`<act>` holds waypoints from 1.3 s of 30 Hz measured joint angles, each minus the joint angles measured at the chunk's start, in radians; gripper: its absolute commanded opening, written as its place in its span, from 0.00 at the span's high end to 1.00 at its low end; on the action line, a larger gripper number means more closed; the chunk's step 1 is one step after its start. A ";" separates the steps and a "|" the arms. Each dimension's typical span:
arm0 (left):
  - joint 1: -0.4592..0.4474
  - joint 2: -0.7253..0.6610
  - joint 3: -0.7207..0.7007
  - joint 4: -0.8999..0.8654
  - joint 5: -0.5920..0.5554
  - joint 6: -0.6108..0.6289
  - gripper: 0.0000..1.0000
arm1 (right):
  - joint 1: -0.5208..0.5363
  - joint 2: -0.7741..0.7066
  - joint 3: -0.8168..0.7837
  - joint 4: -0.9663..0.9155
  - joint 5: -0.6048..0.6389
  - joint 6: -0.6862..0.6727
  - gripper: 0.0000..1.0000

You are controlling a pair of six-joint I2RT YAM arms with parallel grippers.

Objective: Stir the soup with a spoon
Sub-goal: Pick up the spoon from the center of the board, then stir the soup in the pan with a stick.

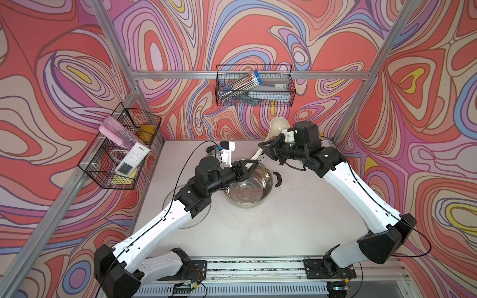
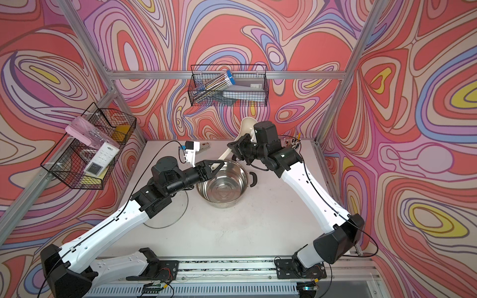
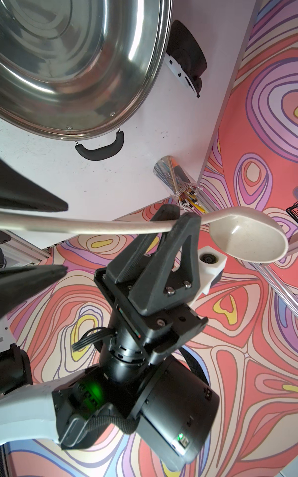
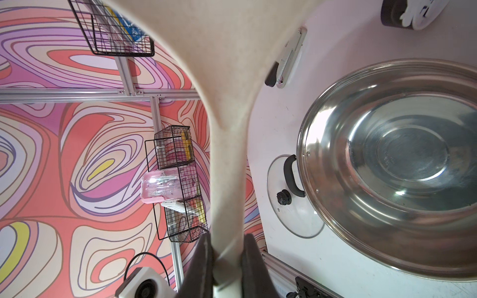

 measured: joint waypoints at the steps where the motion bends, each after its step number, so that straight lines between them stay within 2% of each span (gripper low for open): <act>1: 0.000 0.000 0.000 0.000 0.000 0.000 0.68 | 0.000 0.000 -0.003 0.002 0.000 0.003 1.00; 9: 0.000 0.001 0.000 -0.006 -0.005 0.000 0.76 | 0.003 -0.001 -0.011 0.016 0.000 0.010 1.00; 16: 0.000 0.000 0.000 -0.022 -0.026 -0.003 1.00 | 0.008 -0.001 -0.017 0.024 0.005 0.017 1.00; 21: -0.005 -0.004 0.006 -0.049 -0.047 -0.007 1.00 | 0.012 -0.001 -0.034 0.039 0.007 0.026 1.00; 22: -0.005 -0.004 0.009 -0.058 -0.050 -0.007 1.00 | 0.013 -0.001 -0.038 0.042 0.006 0.024 0.97; 24: -0.006 -0.005 0.020 -0.087 -0.056 -0.007 1.00 | 0.014 -0.002 -0.043 0.044 0.005 0.020 0.77; 26: -0.008 -0.005 0.048 -0.135 -0.069 -0.004 1.00 | 0.018 -0.005 -0.044 0.037 0.008 -0.006 0.47; 28: -0.008 -0.008 0.089 -0.211 -0.094 0.007 1.00 | 0.019 -0.011 -0.039 0.010 0.022 -0.052 0.31; 32: -0.007 -0.030 0.187 -0.422 -0.155 0.053 1.00 | 0.019 -0.016 0.045 -0.091 0.074 -0.175 0.20; 39: -0.007 -0.044 0.360 -0.851 -0.250 0.172 1.00 | 0.019 -0.018 0.306 -0.272 0.249 -0.488 0.15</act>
